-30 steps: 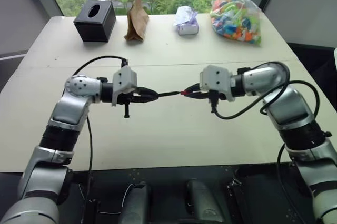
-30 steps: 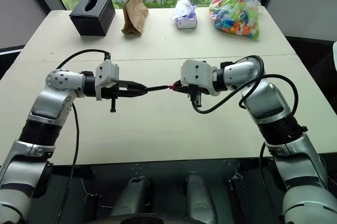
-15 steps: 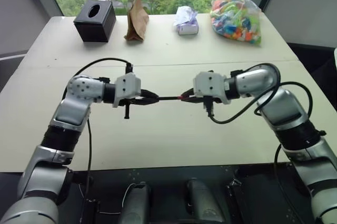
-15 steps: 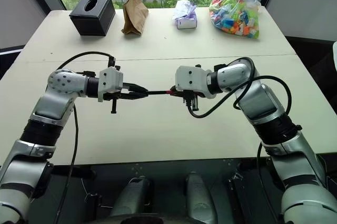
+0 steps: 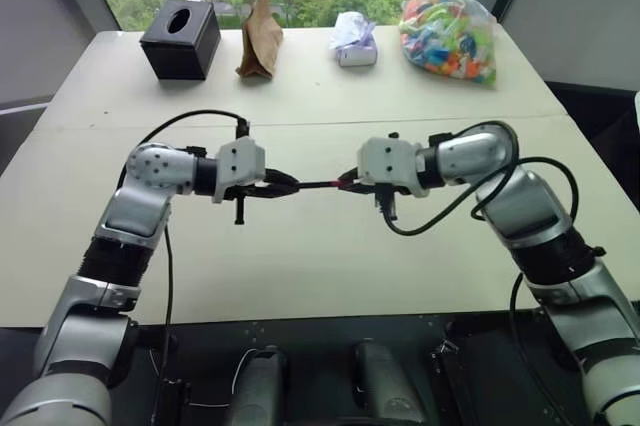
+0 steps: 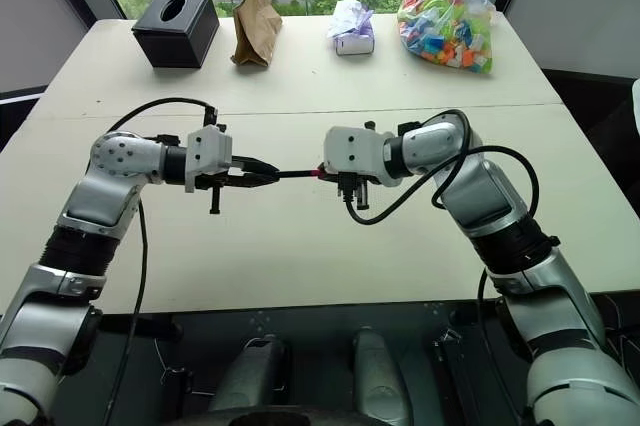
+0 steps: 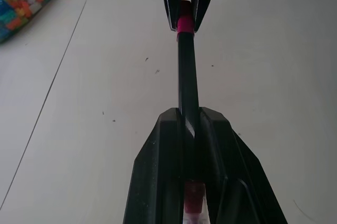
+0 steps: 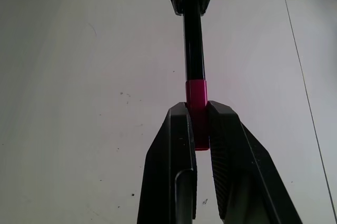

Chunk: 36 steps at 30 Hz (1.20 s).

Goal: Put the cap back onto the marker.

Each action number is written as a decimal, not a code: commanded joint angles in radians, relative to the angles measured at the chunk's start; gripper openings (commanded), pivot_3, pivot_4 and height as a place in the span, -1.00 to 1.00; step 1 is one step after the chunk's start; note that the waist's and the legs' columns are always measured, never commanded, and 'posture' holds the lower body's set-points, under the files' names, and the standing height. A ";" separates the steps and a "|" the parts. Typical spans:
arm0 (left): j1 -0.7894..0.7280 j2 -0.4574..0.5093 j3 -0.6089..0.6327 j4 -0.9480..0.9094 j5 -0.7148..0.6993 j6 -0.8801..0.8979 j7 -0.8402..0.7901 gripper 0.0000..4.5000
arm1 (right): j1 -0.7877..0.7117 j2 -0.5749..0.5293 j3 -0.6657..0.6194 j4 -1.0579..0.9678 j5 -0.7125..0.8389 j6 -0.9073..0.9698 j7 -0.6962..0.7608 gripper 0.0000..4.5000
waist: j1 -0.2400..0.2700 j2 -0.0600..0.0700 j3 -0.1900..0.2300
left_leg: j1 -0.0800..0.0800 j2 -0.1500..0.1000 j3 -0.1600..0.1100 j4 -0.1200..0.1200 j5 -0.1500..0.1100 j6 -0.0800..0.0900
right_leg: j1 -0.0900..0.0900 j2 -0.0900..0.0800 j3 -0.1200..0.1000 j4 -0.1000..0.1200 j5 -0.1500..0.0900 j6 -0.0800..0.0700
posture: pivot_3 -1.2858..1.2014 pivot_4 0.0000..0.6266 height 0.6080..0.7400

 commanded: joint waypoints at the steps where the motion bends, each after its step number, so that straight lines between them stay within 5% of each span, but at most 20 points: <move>1: -0.050 -0.032 -0.008 -0.026 -0.005 -0.031 0.003 -1.00 | -0.029 0.047 0.043 -0.058 0.008 -0.047 0.010 -0.99 | 0.000 0.000 0.000 | 0.000 0.000 0.000 0.000 0.000 0.000 | 0.000 0.000 0.000 0.000 0.000 0.000 | 0.03 -0.52 1.00; 18: -0.099 -0.132 0.026 -0.026 -0.056 -0.014 0.015 -1.00 | -0.036 0.128 0.049 -0.064 -0.008 -0.071 0.020 -0.99 | 0.000 0.000 0.000 | 0.000 0.000 0.000 0.000 0.000 0.000 | 0.000 0.000 0.000 0.000 0.000 0.000 | 0.03 -0.52 1.00; 31: -0.059 -0.105 0.031 -0.045 -0.021 -0.013 -0.004 -1.00 | -0.023 0.099 0.027 -0.031 -0.031 -0.094 0.044 -0.99 | 0.000 0.000 0.000 | 0.000 0.000 0.000 0.001 0.000 0.000 | 0.000 0.000 0.000 0.000 0.000 0.000 | 0.03 -0.52 1.00; 36: -0.010 -0.082 0.049 -0.074 -0.008 0.014 0.018 -1.00 | -0.015 0.083 0.020 -0.012 -0.050 -0.114 0.043 0.09 | -0.001 0.000 0.000 | 0.000 0.000 0.000 0.001 0.000 0.000 | 0.000 0.000 0.000 0.001 0.000 0.000 | 0.03 -0.52 1.00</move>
